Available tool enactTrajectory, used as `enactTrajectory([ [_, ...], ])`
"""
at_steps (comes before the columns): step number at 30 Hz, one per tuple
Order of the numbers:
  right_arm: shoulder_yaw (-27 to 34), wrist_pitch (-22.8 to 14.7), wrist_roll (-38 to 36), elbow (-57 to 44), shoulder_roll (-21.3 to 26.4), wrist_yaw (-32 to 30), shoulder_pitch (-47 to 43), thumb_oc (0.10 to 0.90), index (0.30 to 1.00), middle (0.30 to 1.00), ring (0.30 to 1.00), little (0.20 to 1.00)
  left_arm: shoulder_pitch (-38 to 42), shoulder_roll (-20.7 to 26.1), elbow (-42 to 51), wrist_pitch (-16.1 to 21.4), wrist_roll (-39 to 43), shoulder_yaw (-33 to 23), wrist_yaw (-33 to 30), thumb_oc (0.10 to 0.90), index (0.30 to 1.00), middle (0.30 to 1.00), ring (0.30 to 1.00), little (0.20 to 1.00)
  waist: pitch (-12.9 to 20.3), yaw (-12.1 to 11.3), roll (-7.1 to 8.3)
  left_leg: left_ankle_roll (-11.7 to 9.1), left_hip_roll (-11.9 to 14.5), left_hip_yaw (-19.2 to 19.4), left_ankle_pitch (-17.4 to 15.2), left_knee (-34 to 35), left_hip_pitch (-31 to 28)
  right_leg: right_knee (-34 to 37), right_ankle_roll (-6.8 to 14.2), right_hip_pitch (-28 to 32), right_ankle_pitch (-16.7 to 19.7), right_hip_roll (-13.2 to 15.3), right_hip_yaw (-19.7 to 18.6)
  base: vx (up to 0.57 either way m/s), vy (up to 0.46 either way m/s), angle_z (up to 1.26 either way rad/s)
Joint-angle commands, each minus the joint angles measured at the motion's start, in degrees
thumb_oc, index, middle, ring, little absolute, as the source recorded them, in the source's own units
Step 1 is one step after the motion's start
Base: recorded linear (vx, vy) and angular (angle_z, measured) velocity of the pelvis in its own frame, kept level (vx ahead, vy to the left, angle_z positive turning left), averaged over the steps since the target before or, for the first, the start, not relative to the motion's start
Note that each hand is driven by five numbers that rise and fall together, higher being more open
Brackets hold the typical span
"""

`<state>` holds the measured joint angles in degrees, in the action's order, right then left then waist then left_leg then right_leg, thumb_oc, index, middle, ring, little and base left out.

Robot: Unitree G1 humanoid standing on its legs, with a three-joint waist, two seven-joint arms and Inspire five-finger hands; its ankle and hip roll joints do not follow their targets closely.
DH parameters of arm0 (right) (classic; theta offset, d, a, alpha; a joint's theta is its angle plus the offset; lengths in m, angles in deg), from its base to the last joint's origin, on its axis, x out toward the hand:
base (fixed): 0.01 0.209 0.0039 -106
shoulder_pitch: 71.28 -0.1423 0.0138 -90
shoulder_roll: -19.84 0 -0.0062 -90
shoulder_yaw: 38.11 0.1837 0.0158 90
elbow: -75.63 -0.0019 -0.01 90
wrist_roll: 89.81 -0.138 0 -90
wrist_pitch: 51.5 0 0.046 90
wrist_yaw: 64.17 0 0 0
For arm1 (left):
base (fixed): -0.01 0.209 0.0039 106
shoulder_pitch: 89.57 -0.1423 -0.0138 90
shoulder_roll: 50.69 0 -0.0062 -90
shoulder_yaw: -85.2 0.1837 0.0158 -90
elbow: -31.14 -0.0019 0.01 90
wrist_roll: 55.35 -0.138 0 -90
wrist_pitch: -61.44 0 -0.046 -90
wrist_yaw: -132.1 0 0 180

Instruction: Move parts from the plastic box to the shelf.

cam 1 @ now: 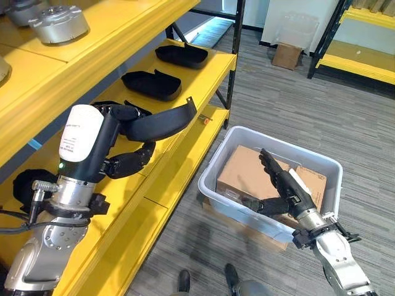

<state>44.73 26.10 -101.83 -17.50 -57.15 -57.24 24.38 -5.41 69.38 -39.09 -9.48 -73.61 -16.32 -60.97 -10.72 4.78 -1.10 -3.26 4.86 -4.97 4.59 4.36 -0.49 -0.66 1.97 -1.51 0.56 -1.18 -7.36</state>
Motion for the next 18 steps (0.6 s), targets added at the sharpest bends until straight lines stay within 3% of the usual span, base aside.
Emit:
enactTrajectory([
  [1, 1.02, -6.29, -3.47, -4.08, 1.00, -0.82, -2.34, 0.900, 1.000, 1.000, 1.000, 1.000, 4.44, -0.62, 2.41, 2.47, 2.95, -3.12, -4.34, 0.400, 0.300, 0.300, 0.300, 0.300, 6.49, 0.77, 1.84, 1.14, -4.91, 1.48, -2.82, -1.06, -0.08, 4.31, 2.64, 1.46, 1.70, 2.21, 1.85, 0.00, -0.071, 0.12],
  [8, 1.47, -6.59, -5.17, -5.22, 1.57, -0.40, -1.81, 0.900, 1.000, 1.000, 1.000, 1.000, 1.16, -2.12, 3.47, 2.37, 2.05, -3.24, -3.61, 0.400, 0.300, 0.300, 0.300, 0.300, 5.72, 0.41, -0.08, -0.34, -3.59, 0.51, -2.08, -1.85, -0.19, 5.66, 1.53, 3.56, 0.47, 1.80, 3.38, -0.04, -0.104, 0.12],
  [11, 0.10, -6.63, -6.00, -4.86, 3.24, -0.91, -5.48, 0.900, 1.000, 1.000, 1.000, 1.000, 2.08, -1.63, 3.63, 2.40, 1.90, -2.60, -3.67, 0.400, 0.300, 0.300, 0.300, 0.300, 3.06, -0.50, 0.02, -1.38, -5.74, -1.37, -2.45, -8.65, 4.93, 5.47, 1.18, 1.82, 1.39, 3.71, 5.70, -0.26, -0.058, 0.51],
  [12, -0.35, -6.61, -6.87, -3.90, 3.07, -1.58, -7.14, 0.900, 1.000, 1.000, 1.000, 1.000, 3.57, -1.33, 4.06, 2.57, 2.12, -2.34, -3.85, 0.400, 0.300, 0.300, 0.300, 0.300, 3.45, 0.42, 0.76, -2.18, -2.54, 2.87, -4.38, -13.80, 3.70, 4.93, 1.46, -1.17, 2.25, 5.84, 7.46, -0.28, 0.015, 0.86],
  [14, -0.65, -6.60, -6.11, -3.54, 2.66, -2.20, -7.27, 0.900, 1.000, 1.000, 1.000, 1.000, 4.94, -2.04, 3.86, 2.70, 2.51, -1.57, -3.82, 0.400, 0.300, 0.300, 0.300, 0.300, 4.76, 2.19, -0.06, -2.91, 3.38, 4.88, -1.09, -14.04, -0.43, 3.74, 1.27, -2.81, 1.75, 6.22, 8.97, -0.17, 0.133, 1.19],
  [15, -0.51, -6.45, -5.92, -3.16, 2.37, -2.65, -6.23, 0.900, 1.000, 1.000, 1.000, 1.000, 6.35, -2.64, 3.49, 2.78, 2.61, -0.60, -3.93, 0.400, 0.300, 0.300, 0.300, 0.300, 5.44, 4.43, -1.67, -4.61, 9.21, 5.90, 5.85, -10.06, -4.91, 1.56, 1.31, -5.05, 0.82, 6.83, 11.19, -0.11, 0.219, 1.33],
  [17, 0.56, -6.44, -5.38, -3.38, 2.52, -3.19, -4.98, 0.900, 1.000, 1.000, 1.000, 1.000, 7.31, -2.46, 3.81, 2.84, 2.83, 0.21, -3.48, 0.400, 0.300, 0.300, 0.300, 0.300, 6.02, 5.86, -2.98, -6.58, 12.13, 7.66, 10.55, -6.83, -6.09, 0.60, 1.87, -6.47, 0.40, 7.28, 13.12, -0.12, 0.232, 1.13],
  [18, 2.29, -6.84, -5.53, -3.96, 2.74, -4.24, -3.85, 0.900, 1.000, 1.000, 1.000, 1.000, 9.29, -1.64, 4.21, 3.06, 3.88, 1.31, -3.18, 0.400, 0.300, 0.300, 0.300, 0.300, 6.04, 7.09, -4.26, -8.65, 14.48, 10.00, 14.24, -3.37, -5.94, -0.04, 2.58, -7.72, 0.29, 8.20, 15.11, -0.10, 0.179, 1.05],
])
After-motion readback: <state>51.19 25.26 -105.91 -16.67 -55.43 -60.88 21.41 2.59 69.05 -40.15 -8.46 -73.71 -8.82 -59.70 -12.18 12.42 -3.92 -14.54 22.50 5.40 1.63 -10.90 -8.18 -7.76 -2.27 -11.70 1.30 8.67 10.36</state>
